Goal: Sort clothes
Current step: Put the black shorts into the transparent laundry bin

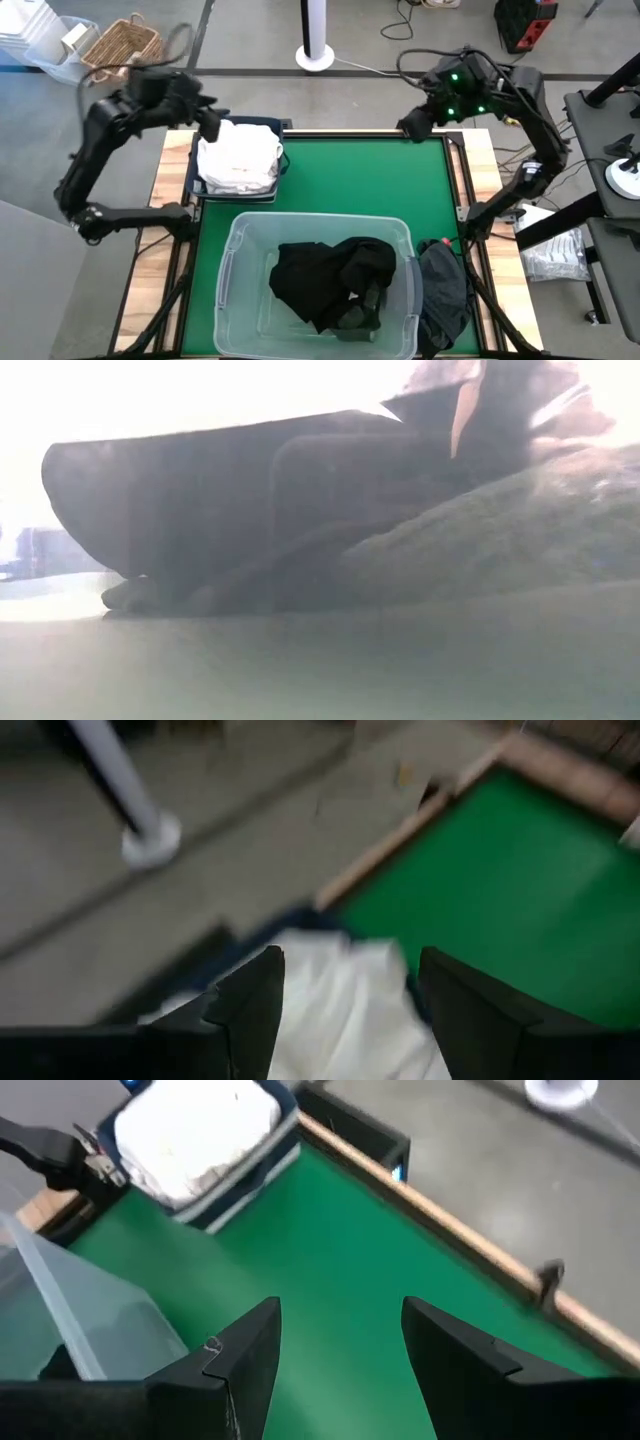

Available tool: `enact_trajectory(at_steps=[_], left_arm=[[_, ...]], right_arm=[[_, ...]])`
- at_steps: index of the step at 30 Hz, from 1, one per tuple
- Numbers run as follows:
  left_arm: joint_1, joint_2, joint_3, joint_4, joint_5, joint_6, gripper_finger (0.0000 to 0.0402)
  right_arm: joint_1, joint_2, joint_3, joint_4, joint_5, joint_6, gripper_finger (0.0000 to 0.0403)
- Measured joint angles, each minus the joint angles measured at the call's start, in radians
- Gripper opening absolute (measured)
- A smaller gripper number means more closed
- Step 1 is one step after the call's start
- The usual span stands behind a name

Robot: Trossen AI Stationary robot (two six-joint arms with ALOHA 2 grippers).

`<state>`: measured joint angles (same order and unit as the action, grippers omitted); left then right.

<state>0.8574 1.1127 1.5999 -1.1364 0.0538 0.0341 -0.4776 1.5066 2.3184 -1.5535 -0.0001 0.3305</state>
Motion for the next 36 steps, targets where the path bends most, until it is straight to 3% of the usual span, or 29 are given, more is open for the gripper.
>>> enact_trajectory(at_steps=[4, 12, 27, 36], left_arm=[[0.000, -0.084, 0.011, 0.101, 0.017, -0.023, 0.0211], [0.000, -0.179, 0.009, 0.109, 0.017, -0.063, 0.0211], [0.000, -0.137, 0.007, 0.098, 0.017, -0.046, 0.0211], [0.000, -0.113, 0.007, 0.081, 0.017, -0.043, 0.0210]], right_arm=[[0.030, -0.034, -0.047, -0.015, 0.000, 0.072, 0.0201], [0.072, -0.139, -0.253, -0.018, -0.003, 0.284, 0.0201], [0.231, -0.411, -0.731, -0.019, -0.026, 0.827, 0.0201], [0.400, -0.440, -0.951, -0.015, -0.048, 0.851, 0.0201]])
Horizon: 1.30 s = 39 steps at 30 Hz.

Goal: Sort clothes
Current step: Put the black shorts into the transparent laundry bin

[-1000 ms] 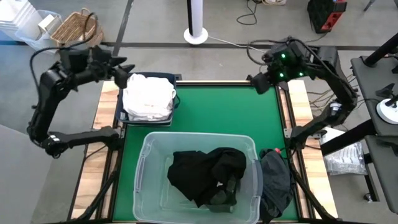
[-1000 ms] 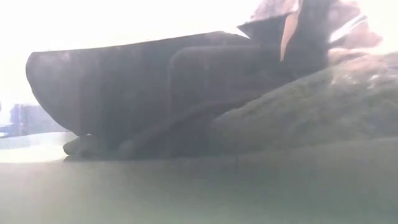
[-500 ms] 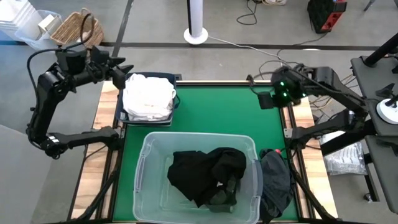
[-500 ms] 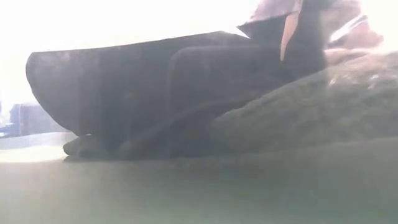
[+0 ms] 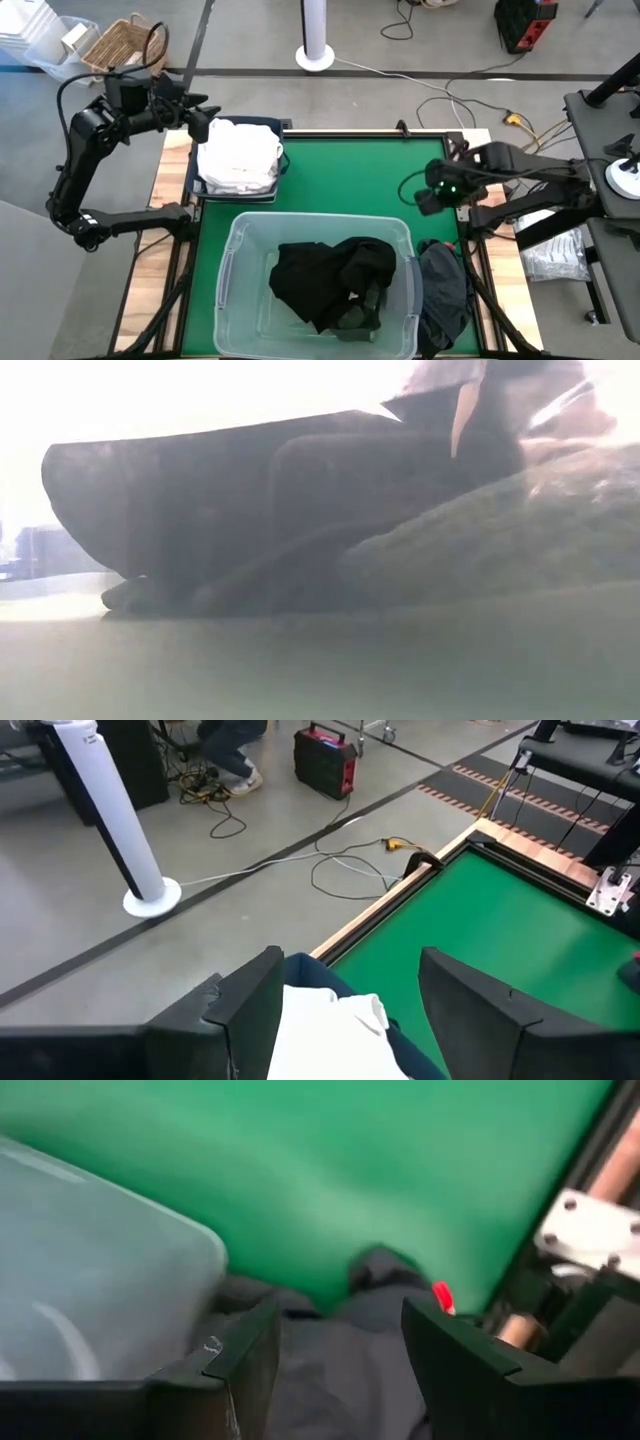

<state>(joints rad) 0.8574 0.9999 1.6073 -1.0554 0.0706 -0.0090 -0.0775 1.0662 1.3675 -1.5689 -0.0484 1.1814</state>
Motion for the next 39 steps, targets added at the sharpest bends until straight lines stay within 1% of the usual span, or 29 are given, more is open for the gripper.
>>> enact_trajectory(at_steps=[5, 9, 14, 16, 21, 27, 30, 32, 35, 39], left_arm=[[0.000, -0.005, 0.000, -0.013, 0.000, 0.000, 0.0210], [0.000, -0.011, 0.000, -0.017, 0.000, 0.000, 0.0210], [0.000, -0.014, 0.000, -0.017, 0.000, 0.000, 0.0210], [0.000, -0.014, 0.000, -0.017, 0.000, 0.000, 0.0210], [0.000, -0.013, 0.000, -0.017, 0.000, 0.000, 0.0210], [0.000, -0.014, 0.000, -0.017, 0.000, -0.011, 0.0210], [0.000, -0.011, 0.000, -0.017, 0.000, -0.011, 0.0210], [0.000, -0.009, 0.000, -0.017, 0.000, -0.015, 0.0210], [0.000, -0.006, 0.000, -0.017, 0.000, -0.024, 0.0210], [0.000, -0.005, 0.000, -0.016, 0.000, -0.027, 0.0210]], right_arm=[[0.067, -0.038, -0.114, -0.003, -0.053, 0.056, 0.0201], [0.153, -0.059, -0.185, 0.000, -0.057, 0.055, 0.0201], [0.228, -0.084, -0.279, 0.013, -0.055, 0.032, 0.0201], [0.255, -0.091, -0.318, 0.053, -0.057, 0.029, 0.0201], [0.327, -0.120, -0.404, 0.236, -0.049, -0.008, 0.0201], [0.385, -0.124, -0.485, 0.246, -0.064, 0.090, 0.0201], [0.410, -0.129, -0.517, 0.295, -0.066, 0.149, 0.0201], [0.416, -0.128, -0.534, 0.306, -0.103, 0.186, 0.0201], [0.417, -0.121, -0.548, 0.306, -0.161, 0.225, 0.0214], [0.420, -0.121, -0.553, 0.311, -0.138, 0.244, 0.0254]])
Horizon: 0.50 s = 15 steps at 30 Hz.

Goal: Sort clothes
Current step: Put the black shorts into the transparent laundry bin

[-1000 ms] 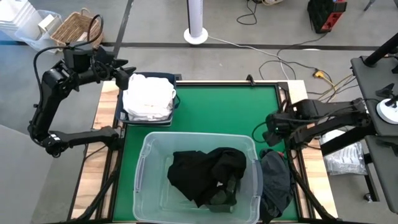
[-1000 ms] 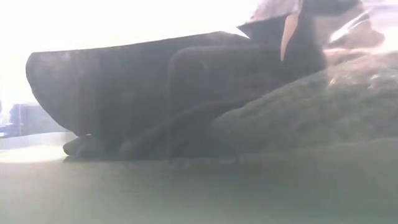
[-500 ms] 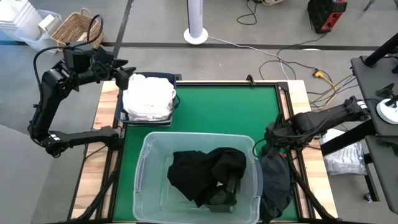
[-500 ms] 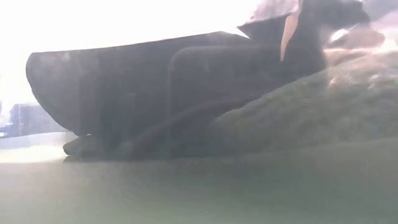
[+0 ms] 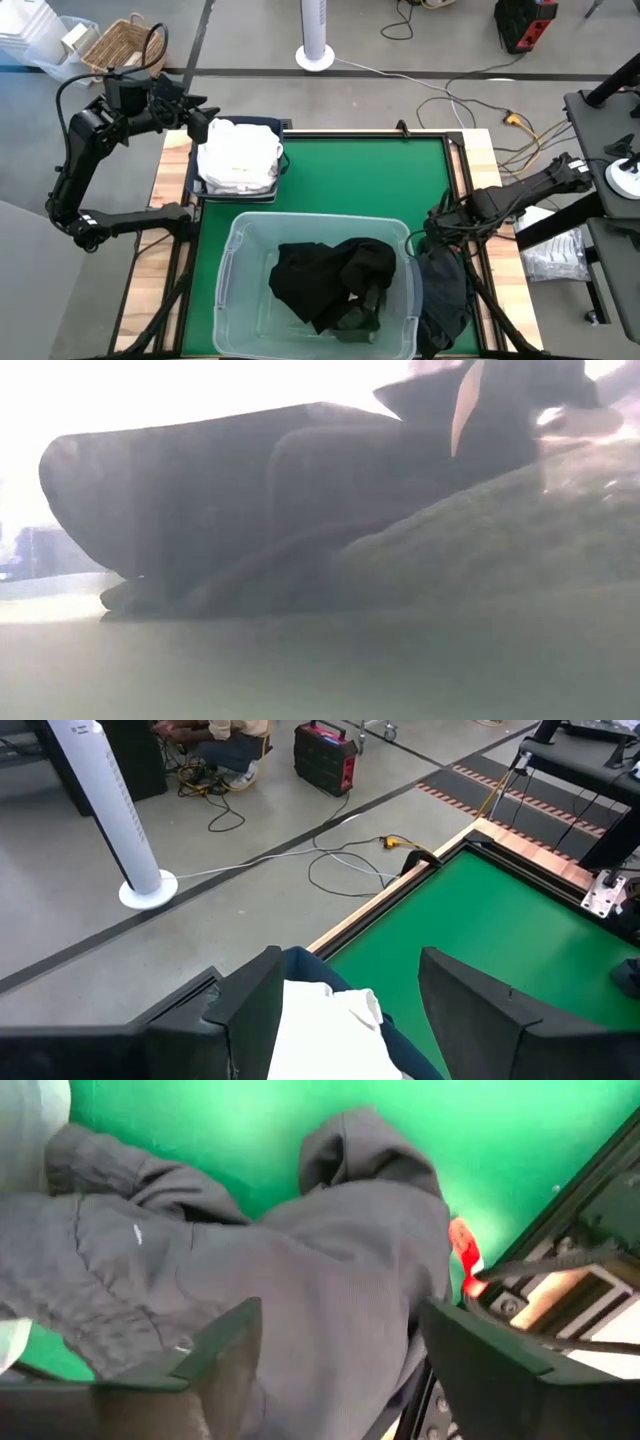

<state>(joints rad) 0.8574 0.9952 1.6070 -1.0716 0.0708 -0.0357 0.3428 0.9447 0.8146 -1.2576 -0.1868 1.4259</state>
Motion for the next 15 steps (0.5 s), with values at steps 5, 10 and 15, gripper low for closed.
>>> enact_trajectory(at_steps=[5, 10, 15], left_arm=[[0.000, 0.000, 0.000, 0.000, 0.000, 0.000, 0.0210], [0.000, 0.000, 0.000, 0.000, 0.000, 0.000, 0.0210], [0.000, 0.000, 0.000, 0.000, 0.000, 0.000, 0.0210]], right_arm=[[0.000, 0.000, -0.013, 0.008, 0.012, 0.022, 0.0312], [0.001, -0.016, -0.014, 0.005, 0.022, 0.082, 0.0349], [0.008, -0.021, -0.014, -0.003, 0.027, 0.226, 0.0348]])
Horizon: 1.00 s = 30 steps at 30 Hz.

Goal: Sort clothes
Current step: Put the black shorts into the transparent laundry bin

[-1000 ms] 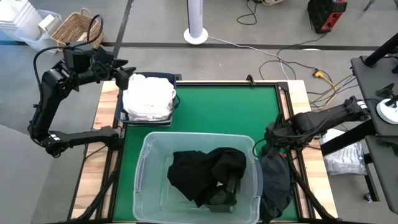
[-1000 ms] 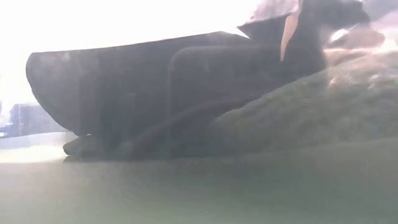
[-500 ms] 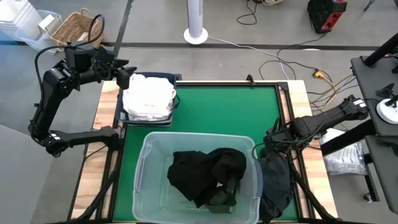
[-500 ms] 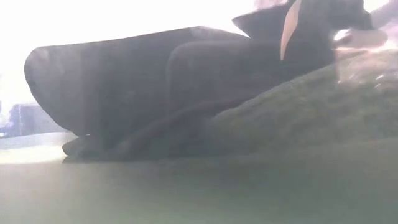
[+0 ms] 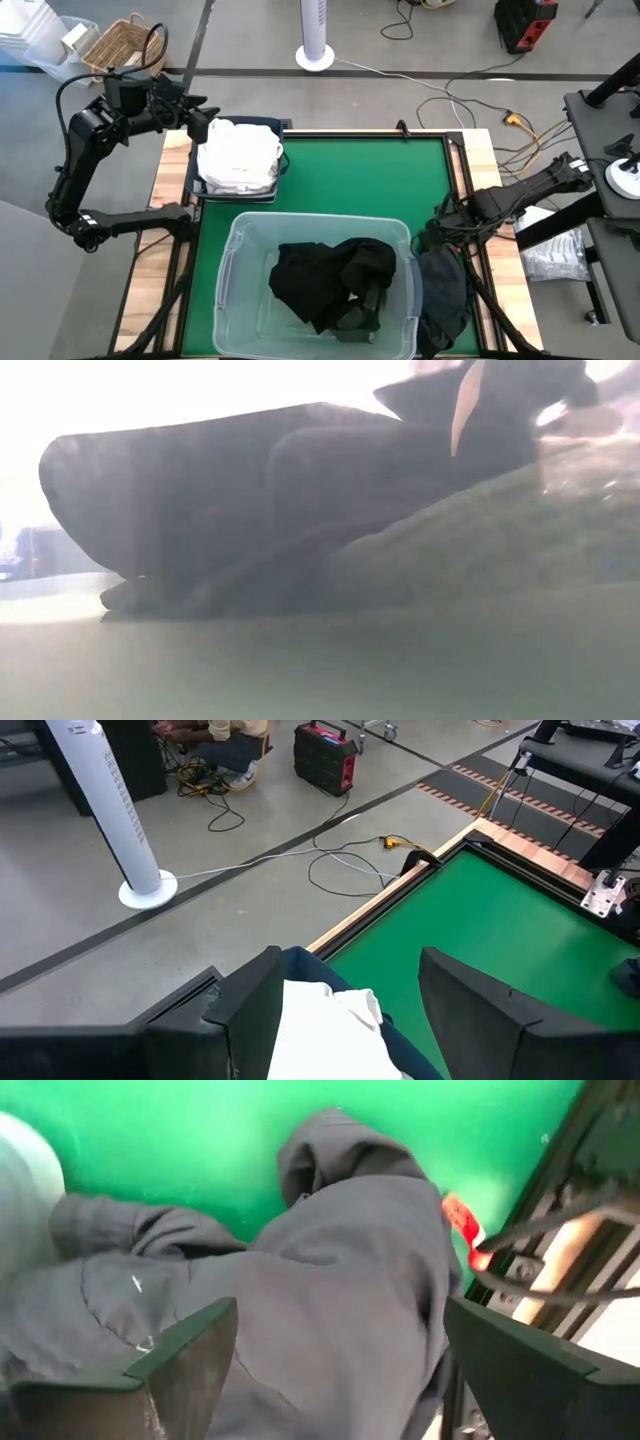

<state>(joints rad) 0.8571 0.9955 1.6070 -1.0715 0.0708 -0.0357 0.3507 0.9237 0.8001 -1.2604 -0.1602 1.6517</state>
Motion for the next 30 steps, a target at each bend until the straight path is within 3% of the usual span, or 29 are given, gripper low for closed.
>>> enact_trajectory(at_steps=[11, 22, 30], left_arm=[[0.000, 0.000, 0.000, 0.000, -0.001, 0.000, 0.0210], [0.000, 0.000, 0.000, 0.000, -0.002, 0.000, 0.0210], [0.000, 0.000, 0.000, 0.000, -0.003, -0.009, 0.0210]], right_arm=[[0.042, 0.025, -0.041, -0.007, 0.015, 0.294, 0.0316], [0.042, 0.127, -0.163, 0.236, -0.001, 0.315, 0.0327], [0.042, 0.208, -0.259, 0.373, -0.005, 0.314, 0.0304]])
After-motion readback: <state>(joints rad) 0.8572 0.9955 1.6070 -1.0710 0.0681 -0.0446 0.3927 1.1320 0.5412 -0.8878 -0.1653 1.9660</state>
